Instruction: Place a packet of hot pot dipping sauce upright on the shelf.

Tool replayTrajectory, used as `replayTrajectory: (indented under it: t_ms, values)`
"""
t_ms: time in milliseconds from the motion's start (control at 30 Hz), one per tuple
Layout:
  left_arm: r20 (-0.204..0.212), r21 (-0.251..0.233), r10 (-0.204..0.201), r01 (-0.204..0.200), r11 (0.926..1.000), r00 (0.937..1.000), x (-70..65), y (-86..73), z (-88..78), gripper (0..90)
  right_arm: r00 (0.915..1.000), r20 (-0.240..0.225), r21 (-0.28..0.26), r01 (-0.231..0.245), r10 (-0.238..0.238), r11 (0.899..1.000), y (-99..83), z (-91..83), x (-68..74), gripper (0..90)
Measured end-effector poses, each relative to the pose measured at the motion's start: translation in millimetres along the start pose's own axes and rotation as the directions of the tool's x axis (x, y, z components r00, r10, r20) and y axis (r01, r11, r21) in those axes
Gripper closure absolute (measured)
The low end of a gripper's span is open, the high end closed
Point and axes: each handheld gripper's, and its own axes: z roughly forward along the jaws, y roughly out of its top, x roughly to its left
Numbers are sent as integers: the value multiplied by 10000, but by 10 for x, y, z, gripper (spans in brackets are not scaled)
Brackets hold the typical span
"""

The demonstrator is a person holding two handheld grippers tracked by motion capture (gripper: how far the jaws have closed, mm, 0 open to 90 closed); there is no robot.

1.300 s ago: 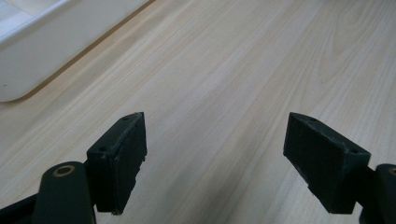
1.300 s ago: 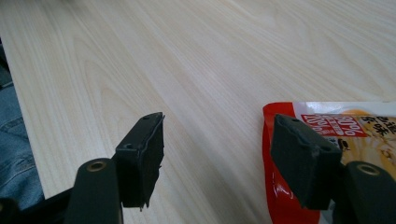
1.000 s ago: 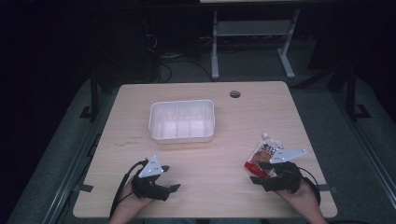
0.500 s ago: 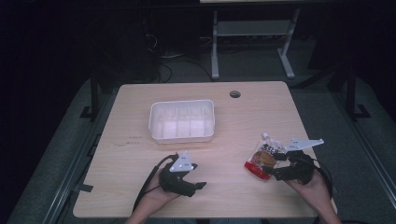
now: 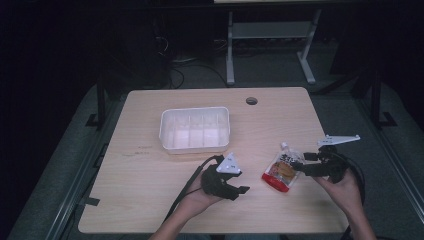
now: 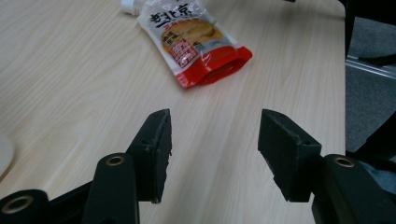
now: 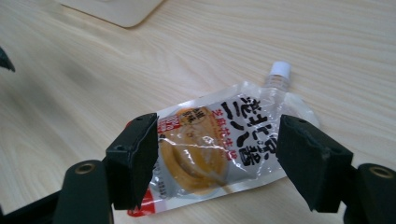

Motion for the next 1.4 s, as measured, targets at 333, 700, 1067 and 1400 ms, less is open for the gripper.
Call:
replayTrajectory:
  t_ms: [333,700,1067,1400]
  values:
    - [167,47,-242,242,9997,9996,132,289,245,512,9985,426,381,-352,335,9987,180,127,-176,318]
    - [511,409,-347,327,9986,9981,142,542,727,615,9894,843,826,-1251,1182,9887,148,255,-428,393]
    - [575,1396,-902,815,9869,9943,202,549,1078,704,9763,1069,1349,-2017,1881,9701,35,388,-559,502]
    - [589,1704,-1148,1034,9799,9916,210,505,1160,705,9738,1207,1575,-2105,1927,9648,-25,446,-528,649]
